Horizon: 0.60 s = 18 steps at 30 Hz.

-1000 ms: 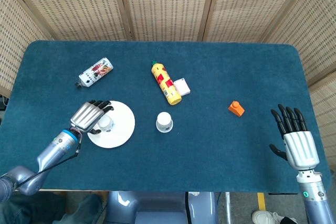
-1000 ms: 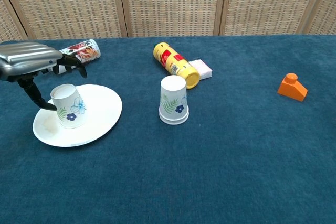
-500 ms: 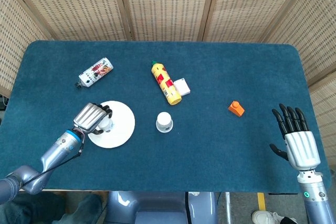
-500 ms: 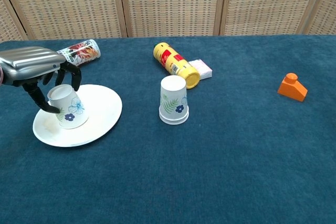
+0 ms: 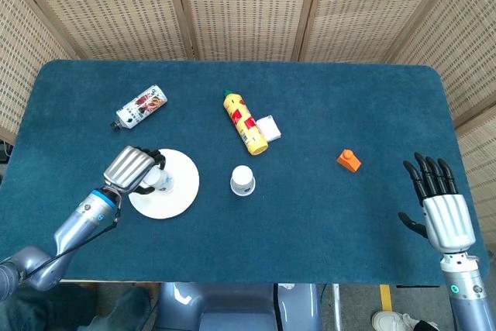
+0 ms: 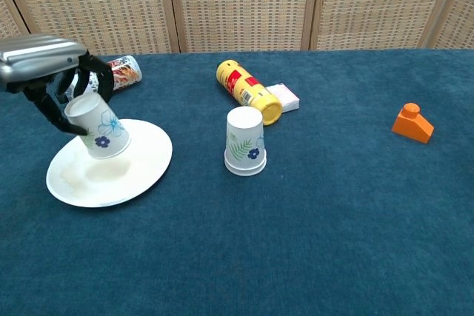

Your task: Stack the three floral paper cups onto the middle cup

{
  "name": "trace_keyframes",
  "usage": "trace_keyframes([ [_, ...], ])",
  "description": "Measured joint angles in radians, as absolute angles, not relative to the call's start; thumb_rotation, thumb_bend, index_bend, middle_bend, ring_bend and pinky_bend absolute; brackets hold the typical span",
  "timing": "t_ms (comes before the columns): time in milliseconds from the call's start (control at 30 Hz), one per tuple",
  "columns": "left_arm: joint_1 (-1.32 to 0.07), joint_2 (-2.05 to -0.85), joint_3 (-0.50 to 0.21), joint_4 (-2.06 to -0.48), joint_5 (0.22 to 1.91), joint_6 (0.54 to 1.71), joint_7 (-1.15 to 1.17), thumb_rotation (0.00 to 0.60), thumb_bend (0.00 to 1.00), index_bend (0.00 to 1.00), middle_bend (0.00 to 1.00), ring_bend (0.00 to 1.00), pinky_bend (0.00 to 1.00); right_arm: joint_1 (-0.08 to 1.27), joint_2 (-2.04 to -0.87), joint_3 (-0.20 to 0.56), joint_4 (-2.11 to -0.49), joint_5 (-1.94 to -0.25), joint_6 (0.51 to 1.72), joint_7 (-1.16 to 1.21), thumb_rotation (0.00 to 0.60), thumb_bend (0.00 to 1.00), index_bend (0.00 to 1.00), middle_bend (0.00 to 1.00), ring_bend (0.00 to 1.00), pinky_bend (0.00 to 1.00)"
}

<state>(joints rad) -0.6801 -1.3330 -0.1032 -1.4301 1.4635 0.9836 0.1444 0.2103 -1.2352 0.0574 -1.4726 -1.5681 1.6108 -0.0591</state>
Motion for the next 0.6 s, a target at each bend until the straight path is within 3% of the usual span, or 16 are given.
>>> trace_keyframes([
  [233, -0.739, -1.226, -0.201, -1.672, 1.423, 0.988, 0.271, 0.600, 0.10, 0.54, 0.47, 0.54, 0.58, 0.203, -1.229, 0.071, -1.480, -1.569, 1.611, -0.055, 0.600, 0.00, 0.09, 0.02, 0.00, 0.00],
  [600, -0.906, -1.239, -0.298, -1.778, 1.181, 0.885, 0.541, 0.600, 0.10, 0.54, 0.47, 0.54, 0.58, 0.194, -1.216, 0.096, -1.476, -1.533, 1.596, -0.024, 0.600, 0.00, 0.11, 0.02, 0.00, 0.00],
])
